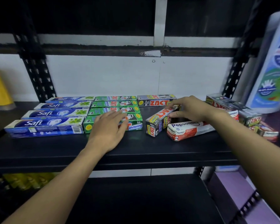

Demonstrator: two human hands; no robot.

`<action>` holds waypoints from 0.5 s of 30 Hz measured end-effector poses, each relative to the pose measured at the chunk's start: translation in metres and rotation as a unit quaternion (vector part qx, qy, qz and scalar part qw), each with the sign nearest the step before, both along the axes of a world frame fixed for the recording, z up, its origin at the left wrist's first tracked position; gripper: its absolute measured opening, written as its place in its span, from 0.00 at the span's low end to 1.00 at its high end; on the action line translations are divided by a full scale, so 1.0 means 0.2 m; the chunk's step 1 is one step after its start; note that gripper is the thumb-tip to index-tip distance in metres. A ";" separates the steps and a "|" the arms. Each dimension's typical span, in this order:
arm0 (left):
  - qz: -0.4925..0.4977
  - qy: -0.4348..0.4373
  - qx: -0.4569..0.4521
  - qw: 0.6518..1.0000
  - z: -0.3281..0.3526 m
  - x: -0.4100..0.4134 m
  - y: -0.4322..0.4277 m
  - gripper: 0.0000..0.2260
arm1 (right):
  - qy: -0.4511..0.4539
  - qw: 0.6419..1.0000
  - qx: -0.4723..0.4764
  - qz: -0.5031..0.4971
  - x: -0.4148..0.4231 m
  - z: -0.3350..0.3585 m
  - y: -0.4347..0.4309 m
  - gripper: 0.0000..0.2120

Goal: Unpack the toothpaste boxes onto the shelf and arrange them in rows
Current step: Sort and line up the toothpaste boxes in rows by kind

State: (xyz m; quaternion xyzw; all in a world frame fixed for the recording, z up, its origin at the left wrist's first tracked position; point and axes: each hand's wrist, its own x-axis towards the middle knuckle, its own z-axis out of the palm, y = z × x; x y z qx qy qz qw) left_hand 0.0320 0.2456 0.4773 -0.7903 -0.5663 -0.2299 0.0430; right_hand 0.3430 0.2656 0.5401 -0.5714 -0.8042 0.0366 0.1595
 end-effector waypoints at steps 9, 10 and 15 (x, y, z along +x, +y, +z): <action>-0.007 -0.002 0.009 1.000 -0.01 0.00 0.00 0.28 | -0.062 0.992 0.025 -0.108 0.00 -0.04 0.14 0.15; -0.007 -0.001 0.009 1.000 0.00 0.00 0.00 0.27 | -0.067 0.991 0.017 -0.116 -0.01 -0.03 0.16 0.15; -0.003 0.002 0.007 1.000 0.00 0.00 0.00 0.21 | -0.065 0.989 -0.007 -0.136 -0.11 -0.06 0.25 0.21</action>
